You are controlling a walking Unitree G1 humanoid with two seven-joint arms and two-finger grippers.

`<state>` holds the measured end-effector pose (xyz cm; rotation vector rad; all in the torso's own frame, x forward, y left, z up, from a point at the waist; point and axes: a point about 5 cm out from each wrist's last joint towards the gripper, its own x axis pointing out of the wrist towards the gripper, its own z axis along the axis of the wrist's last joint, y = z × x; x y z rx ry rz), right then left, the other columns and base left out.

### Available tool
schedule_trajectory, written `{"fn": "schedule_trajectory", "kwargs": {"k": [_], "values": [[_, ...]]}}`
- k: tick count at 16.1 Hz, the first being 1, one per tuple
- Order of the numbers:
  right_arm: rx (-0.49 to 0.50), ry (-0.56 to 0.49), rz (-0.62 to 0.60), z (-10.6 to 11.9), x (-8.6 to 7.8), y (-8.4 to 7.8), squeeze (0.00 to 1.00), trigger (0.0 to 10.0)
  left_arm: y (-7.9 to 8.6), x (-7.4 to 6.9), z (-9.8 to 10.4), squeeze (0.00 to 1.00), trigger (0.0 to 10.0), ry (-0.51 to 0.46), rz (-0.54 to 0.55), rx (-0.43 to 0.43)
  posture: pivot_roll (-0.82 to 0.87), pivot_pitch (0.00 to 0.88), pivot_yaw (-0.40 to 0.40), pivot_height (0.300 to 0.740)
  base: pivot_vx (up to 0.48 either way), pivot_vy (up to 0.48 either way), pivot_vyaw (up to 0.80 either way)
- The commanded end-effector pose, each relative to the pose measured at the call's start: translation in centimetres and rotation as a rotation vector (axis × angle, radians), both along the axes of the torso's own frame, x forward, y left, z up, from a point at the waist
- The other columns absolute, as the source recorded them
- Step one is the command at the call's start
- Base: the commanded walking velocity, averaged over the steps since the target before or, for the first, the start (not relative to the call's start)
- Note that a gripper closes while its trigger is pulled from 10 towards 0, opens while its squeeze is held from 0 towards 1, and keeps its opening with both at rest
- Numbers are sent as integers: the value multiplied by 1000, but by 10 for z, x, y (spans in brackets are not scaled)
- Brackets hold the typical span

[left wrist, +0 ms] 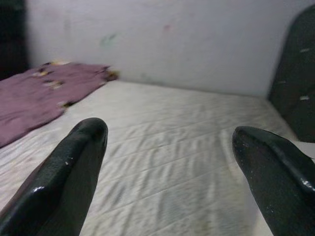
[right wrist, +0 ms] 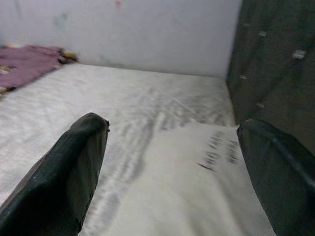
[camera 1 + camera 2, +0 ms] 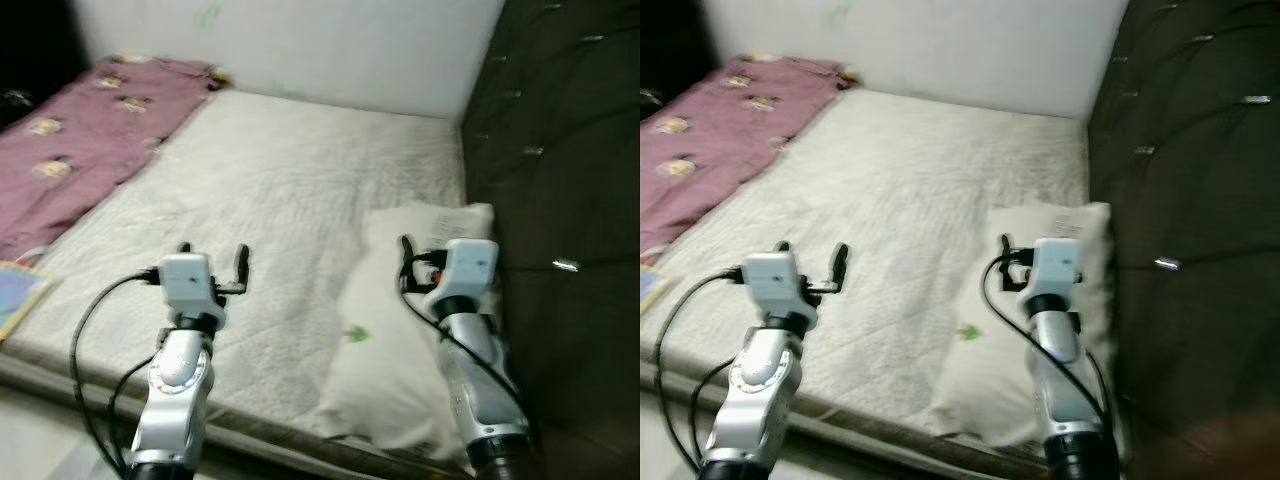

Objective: Clean up the room

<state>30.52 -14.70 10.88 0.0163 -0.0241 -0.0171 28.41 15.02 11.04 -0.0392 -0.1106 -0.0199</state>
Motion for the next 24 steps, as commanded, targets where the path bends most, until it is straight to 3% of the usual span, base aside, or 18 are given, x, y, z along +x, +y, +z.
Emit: {"fn": "schedule_trajectory", "kwargs": {"k": [1, 5, 12, 24], "values": [[-9, -3, -2, 3, 0, -3, 0, 10000, -4, 0, 6, 0, 10000, -13, -15, -9, -46, 0, -33, 740, 0, 0, -800], [-19, -6, -10, 9, 5, -8, 0, 10000, -6, -4, 7, 0, 10000, -3, -22, -26, -44, 0, -34, 740, 0, 0, -747], [-23, 13, -32, 6, 2, -11, 0, 10000, -2, -5, 8, 0, 10000, 21, -9, -37, -35, 18, -39, 740, 0, 0, 0], [-36, 34, -22, 4, 7, -11, 0, 10000, -1, -8, 9, 0, 10000, 32, -20, -27, -20, 8, -41, 740, 0, 399, -451]]}}
